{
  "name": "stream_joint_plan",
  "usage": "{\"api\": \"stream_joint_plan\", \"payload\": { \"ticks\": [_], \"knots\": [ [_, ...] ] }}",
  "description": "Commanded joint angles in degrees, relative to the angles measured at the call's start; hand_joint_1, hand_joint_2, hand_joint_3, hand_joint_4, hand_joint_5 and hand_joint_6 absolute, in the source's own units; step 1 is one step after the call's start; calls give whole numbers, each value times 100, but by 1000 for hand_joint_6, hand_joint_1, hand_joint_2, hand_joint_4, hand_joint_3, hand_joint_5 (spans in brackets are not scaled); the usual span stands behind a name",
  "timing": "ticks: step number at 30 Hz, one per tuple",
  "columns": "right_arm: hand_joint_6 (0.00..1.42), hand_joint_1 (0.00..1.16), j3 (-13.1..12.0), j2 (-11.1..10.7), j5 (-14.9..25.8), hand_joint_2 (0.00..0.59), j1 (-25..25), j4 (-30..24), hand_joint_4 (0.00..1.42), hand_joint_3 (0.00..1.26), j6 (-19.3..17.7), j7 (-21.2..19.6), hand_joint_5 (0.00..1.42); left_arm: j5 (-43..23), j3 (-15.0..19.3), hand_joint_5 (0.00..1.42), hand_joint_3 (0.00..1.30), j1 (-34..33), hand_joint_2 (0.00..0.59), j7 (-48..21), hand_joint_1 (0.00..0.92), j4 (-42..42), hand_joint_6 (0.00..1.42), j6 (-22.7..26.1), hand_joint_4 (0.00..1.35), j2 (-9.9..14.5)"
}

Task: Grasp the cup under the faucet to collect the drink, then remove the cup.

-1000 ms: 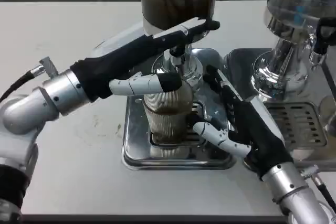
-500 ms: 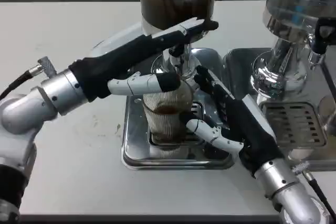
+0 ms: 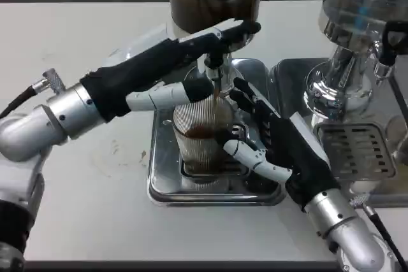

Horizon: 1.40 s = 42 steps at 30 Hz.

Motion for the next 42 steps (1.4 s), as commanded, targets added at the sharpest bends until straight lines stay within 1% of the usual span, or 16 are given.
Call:
{"api": "stream_joint_plan", "payload": {
  "ticks": [1, 7, 15, 30, 42],
  "knots": [
    [49, 544, -20, 12, 53, 244, -20, 23, 85, 54, -92, 33, 39, -92, 46, 50, 124, 163, 60, -365, 0, 150, 31, 401, 0, -31],
    [57, 544, -12, 29, 62, 244, 9, 9, 86, 56, -71, 41, 39, -295, 176, 50, 127, 145, 58, -505, 0, 97, 36, 603, 0, -102],
    [62, 544, -8, 65, 86, 244, 54, 25, 86, 57, -49, 42, 39, -404, 334, 59, 128, 164, 57, -639, 0, -49, 40, 712, 0, -171],
    [65, 544, 13, 76, 79, 251, 69, 22, 86, 65, -68, 41, 39, -845, 798, 79, 147, 242, 55, -789, 0, -838, 67, 1081, 18, -155],
    [65, 544, 2, 69, 92, 252, 7, 65, 87, 74, -98, 50, 39, -1045, 1004, 96, 159, 341, 54, -823, 0, -1288, 84, 1259, 33, -136]
  ]
}}
